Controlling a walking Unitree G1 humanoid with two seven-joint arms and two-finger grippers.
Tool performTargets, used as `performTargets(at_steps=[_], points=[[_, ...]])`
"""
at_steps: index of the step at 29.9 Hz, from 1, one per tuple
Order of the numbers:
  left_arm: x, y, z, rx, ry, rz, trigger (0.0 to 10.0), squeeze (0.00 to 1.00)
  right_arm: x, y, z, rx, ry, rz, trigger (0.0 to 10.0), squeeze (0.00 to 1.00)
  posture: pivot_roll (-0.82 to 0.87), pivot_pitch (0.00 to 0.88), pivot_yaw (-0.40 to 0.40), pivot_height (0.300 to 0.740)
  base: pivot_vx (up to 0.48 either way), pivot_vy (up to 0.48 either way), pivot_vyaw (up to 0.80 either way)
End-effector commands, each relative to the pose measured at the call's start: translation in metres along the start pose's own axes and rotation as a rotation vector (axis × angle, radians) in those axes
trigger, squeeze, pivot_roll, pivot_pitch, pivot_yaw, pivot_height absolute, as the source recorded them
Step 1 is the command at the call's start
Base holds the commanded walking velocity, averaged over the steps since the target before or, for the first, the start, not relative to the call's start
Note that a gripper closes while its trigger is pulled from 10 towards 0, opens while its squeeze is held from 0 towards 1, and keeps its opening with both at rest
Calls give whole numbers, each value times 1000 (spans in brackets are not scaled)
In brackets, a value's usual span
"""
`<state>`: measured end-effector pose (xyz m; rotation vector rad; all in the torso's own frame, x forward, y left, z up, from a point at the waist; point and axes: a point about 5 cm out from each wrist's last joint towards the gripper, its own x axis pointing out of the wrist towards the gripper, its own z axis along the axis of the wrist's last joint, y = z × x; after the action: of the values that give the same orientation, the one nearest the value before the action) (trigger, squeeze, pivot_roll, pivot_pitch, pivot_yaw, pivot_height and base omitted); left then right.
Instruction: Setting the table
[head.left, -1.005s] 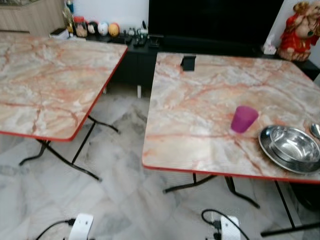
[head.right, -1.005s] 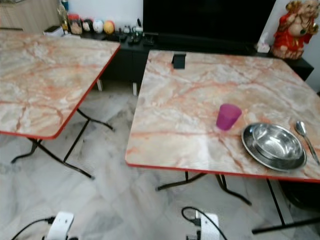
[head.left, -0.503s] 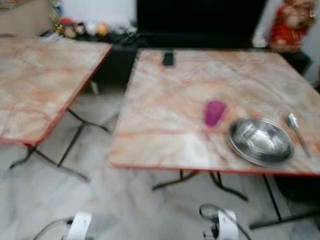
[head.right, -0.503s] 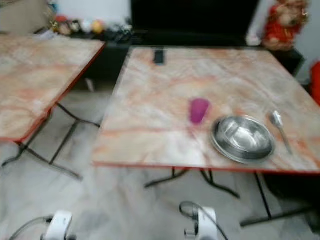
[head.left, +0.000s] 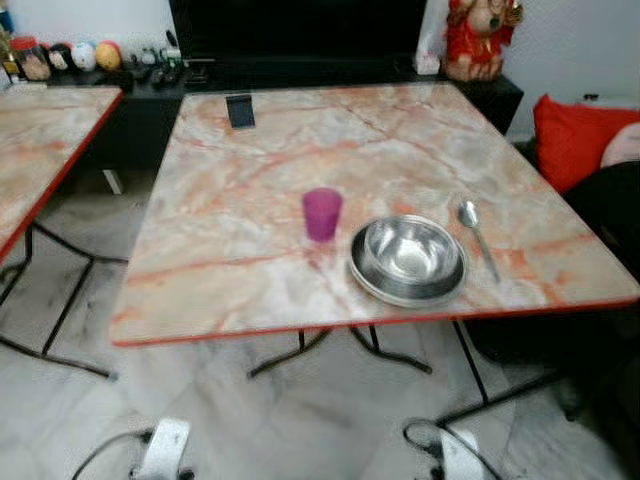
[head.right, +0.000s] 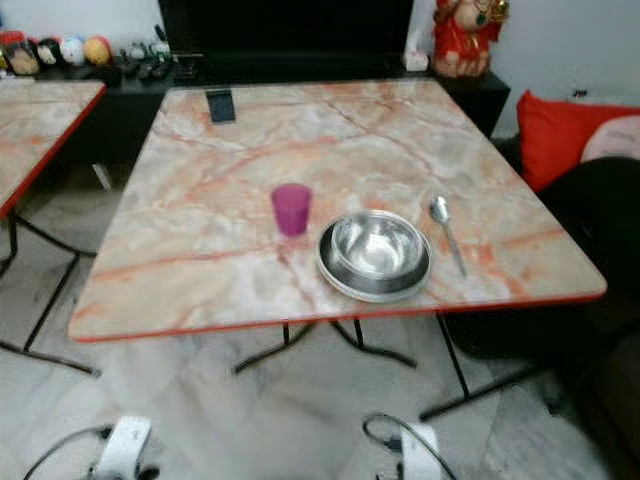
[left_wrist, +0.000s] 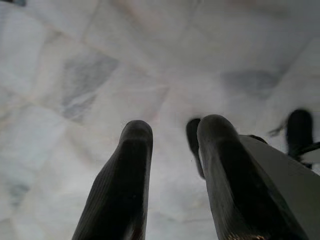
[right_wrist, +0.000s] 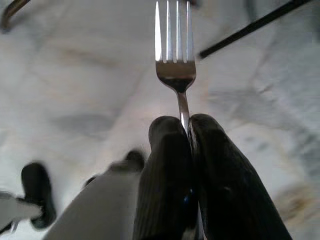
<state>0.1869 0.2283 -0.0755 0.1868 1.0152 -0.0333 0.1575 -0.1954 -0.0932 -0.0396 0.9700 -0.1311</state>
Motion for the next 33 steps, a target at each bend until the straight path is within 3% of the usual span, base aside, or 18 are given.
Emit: performTargets(at_steps=[1,7,16,27,33], points=[[-2,7,-5,6,17,16,10000,0,0,9,0,11,-3,19,10000,0,17,0,-26,740,0,-259,0],[-2,7,-5,7,16,16,10000,0,0,9,2,-48,-19,27,10000,0,17,0,-26,740,0,-258,267],[-2,7,-5,5,15,23,10000,0,0,6,2,-21,-24,4,10000,0,18,0,-30,740,0,-85,107],[-2,7,-5,7,17,24,10000,0,0,-22,39,74,-227,-202,10000,0,-4,0,-28,740,0,0,0],[-1,7,-4,10,15,24,10000,0,-5,-41,27,186,-187,-386,10000,0,-7,0,-27,740,0,0,0]])
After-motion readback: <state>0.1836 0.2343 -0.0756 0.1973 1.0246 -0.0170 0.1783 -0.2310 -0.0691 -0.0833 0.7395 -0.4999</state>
